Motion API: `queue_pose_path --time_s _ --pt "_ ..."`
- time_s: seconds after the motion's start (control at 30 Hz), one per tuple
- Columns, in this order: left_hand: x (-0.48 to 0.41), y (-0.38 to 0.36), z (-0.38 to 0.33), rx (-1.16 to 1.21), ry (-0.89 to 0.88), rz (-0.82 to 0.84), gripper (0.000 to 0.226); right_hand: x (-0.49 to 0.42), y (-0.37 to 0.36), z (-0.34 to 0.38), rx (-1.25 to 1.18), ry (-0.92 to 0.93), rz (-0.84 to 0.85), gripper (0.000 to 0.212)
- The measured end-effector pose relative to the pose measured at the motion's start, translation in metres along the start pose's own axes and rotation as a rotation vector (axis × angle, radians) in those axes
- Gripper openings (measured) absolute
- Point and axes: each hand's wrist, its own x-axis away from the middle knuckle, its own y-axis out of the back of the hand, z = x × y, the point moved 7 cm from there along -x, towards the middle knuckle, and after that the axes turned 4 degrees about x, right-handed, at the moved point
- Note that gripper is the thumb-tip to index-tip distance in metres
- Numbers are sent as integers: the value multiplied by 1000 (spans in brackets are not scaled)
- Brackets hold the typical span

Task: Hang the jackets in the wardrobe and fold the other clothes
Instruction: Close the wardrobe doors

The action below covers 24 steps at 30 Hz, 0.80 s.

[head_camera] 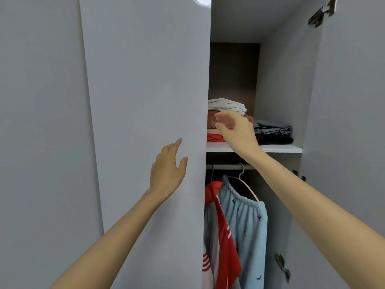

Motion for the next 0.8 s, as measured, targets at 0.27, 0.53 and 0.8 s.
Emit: queue_pose_path --time_s 0.27,0.53,0.8 --pt "57 38 -47 136 -65 71 56 87 69 49 44 -51 -44 23" --pt "101 10 -128 329 -144 226 57 149 171 55 130 -175 -213 14" --pt "147 -83 -214 489 -236 441 61 224 282 7 284 -311 -515 5"
